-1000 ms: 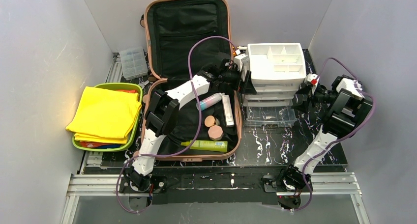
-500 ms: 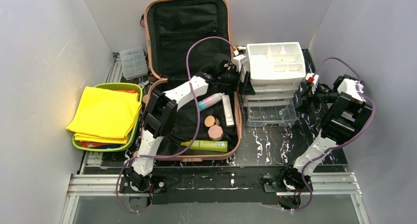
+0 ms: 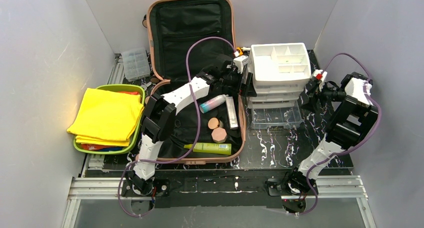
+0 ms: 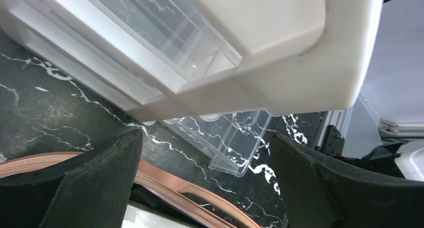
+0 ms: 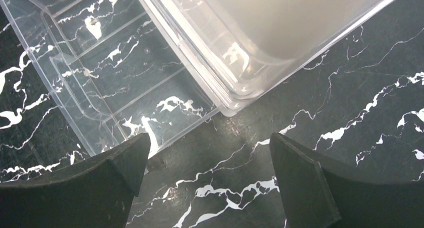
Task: Open, take out, and arrange the luggage
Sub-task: Open the drawer in the storage box.
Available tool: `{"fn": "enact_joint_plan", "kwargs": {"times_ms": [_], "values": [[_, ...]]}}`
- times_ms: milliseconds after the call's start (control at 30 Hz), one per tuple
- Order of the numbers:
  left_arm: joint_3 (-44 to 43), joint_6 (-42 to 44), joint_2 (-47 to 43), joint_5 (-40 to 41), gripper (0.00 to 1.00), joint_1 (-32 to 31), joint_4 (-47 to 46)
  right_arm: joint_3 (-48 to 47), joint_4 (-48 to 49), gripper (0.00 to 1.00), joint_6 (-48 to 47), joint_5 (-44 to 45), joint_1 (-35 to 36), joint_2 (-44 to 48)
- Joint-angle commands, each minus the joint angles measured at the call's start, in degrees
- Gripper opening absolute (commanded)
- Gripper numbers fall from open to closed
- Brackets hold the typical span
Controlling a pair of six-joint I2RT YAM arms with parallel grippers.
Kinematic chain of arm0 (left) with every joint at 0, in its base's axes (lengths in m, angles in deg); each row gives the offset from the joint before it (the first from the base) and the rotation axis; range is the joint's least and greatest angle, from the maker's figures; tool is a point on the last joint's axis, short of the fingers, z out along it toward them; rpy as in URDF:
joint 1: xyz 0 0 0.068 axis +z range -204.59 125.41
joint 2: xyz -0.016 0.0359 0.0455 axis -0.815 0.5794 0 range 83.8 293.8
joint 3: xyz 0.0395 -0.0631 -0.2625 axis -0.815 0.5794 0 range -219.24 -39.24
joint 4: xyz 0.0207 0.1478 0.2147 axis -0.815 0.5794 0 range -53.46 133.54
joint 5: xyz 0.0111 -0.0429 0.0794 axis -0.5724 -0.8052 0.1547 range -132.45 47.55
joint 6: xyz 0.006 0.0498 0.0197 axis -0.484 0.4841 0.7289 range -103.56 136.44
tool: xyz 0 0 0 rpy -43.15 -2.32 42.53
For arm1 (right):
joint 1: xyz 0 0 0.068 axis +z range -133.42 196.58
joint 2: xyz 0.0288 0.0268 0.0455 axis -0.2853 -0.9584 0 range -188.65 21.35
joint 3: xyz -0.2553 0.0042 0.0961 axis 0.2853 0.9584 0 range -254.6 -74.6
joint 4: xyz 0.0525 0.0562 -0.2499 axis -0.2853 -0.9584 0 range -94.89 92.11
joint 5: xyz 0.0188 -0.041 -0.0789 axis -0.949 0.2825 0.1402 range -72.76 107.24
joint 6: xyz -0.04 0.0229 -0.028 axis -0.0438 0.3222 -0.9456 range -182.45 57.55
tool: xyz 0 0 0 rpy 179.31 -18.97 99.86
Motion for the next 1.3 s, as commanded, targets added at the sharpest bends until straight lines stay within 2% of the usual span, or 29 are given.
{"fn": "enact_joint_plan", "kwargs": {"times_ms": [0,267,600,700,767,867,967,1100,1267], "values": [[2.6,-2.3,-3.1,-2.7,0.98,-1.0,0.5,0.7,0.0,0.98,-2.1,-5.7,-0.4,1.8],[2.9,-4.0,-2.2,-4.5,0.98,-2.1,-1.4,-2.0,-16.7,0.99,-21.5,-8.4,-0.5,-3.4],[2.7,-4.6,-1.1,-5.3,0.98,-2.3,-2.0,-0.7,-18.4,0.99,-25.9,-9.4,-0.5,-4.6],[2.6,-4.3,-1.0,-4.6,0.98,-2.5,-1.8,-0.9,-14.3,0.98,-21.1,-8.1,-0.4,-4.6],[2.3,-3.6,-0.8,-3.6,0.98,-2.4,-1.2,0.1,-6.1,0.98,-12.9,-6.2,-0.4,-3.1],[1.5,-3.1,-0.3,-3.2,0.98,-2.5,-0.6,6.4,10.7,0.98,0.5,-3.4,-0.3,2.1],[1.3,-3.6,0.1,-3.4,0.98,-2.5,-0.8,8.9,15.8,0.98,3.8,-4.1,-0.1,4.2],[0.9,-4.0,0.5,-3.5,0.98,-2.5,-0.8,4.6,7.7,0.98,-1.3,-7.2,0.4,1.7],[0.8,-3.8,0.3,-3.5,0.98,-2.5,-0.7,-1.8,-10.6,0.99,-17.9,-9.2,0.4,-3.2]]}}
